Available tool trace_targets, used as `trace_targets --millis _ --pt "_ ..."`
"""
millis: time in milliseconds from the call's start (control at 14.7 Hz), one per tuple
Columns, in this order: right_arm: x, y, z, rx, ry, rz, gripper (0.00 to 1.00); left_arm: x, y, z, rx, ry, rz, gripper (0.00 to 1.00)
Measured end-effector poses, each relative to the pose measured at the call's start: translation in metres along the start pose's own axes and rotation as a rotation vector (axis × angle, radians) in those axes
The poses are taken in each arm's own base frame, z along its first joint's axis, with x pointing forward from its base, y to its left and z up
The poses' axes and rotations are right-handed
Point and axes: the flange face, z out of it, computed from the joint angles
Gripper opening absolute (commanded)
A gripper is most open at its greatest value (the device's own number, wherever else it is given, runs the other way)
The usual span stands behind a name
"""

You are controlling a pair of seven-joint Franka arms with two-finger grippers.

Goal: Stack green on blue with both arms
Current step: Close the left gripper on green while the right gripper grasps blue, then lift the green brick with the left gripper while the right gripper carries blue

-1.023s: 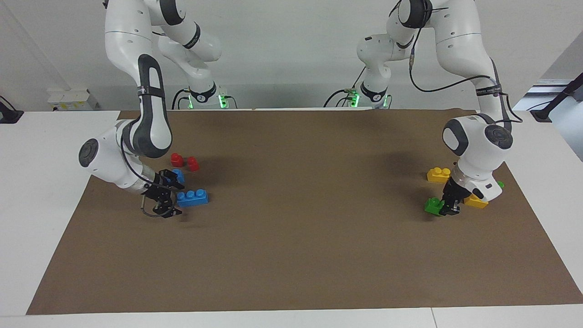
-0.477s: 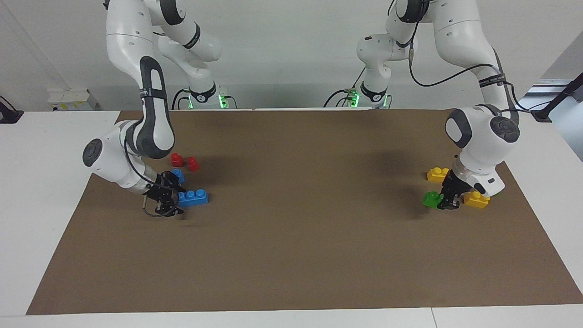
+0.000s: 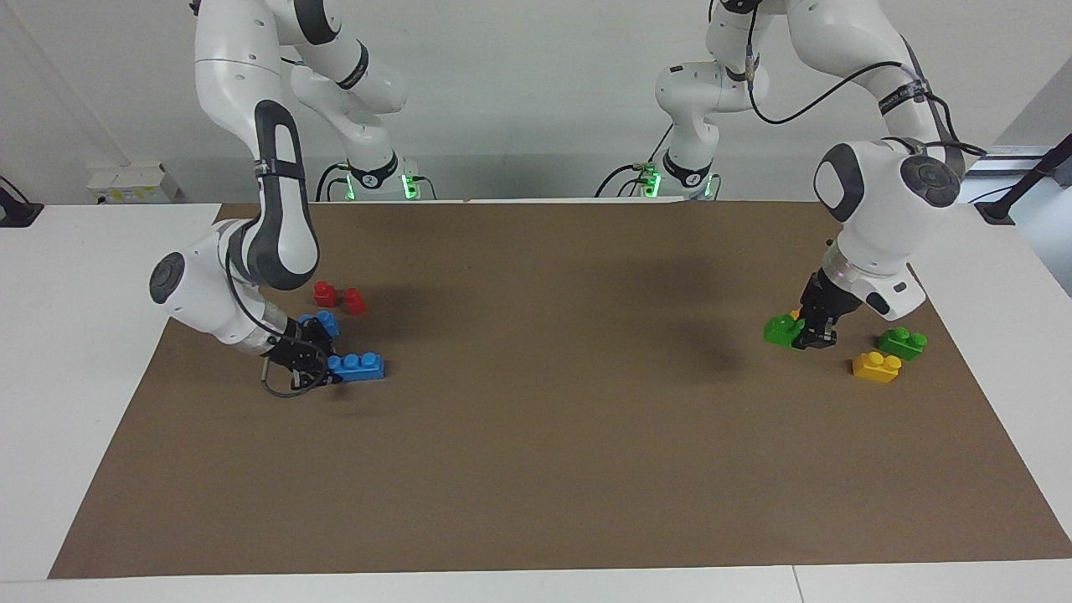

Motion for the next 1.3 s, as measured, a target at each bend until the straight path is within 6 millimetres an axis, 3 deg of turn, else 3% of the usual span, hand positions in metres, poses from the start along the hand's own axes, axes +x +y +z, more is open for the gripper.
trace_targets --millis 205,409,545,682,886,1023,1295 --pt "-0.008 -0.006 -0.013 -0.009 -0.021 -0.011 0.0 -0.017 -0.001 -0.013 0.003 -0.002 -0.036 0.0" --pt "-0.035 -0.022 -0.056 -0.015 -0.057 -0.055 0.0 -0.034 0.002 -0.019 0.004 -0.003 -0.082 0.0" --pt "-0.065 -0.03 -0.083 -0.007 -0.068 -0.107 0.0 -0.046 0.004 -0.021 0.003 -0.003 -0.126 0.0" --pt "-0.112 -0.036 -0.099 0.006 -0.066 -0.14 0.0 -0.056 0.006 -0.023 -0.001 -0.003 -0.178 0.0" --pt "-0.195 -0.032 -0.092 0.001 -0.062 -0.191 0.0 -0.076 0.009 -0.025 -0.003 -0.004 -0.251 0.0" --pt "-0.247 -0.027 -0.079 0.012 -0.062 -0.12 0.0 -0.091 0.012 -0.025 -0.002 -0.004 -0.288 0.0" --pt "-0.322 -0.013 -0.045 0.051 -0.064 0.046 0.0 -0.121 0.016 -0.024 0.002 -0.006 -0.335 0.0"
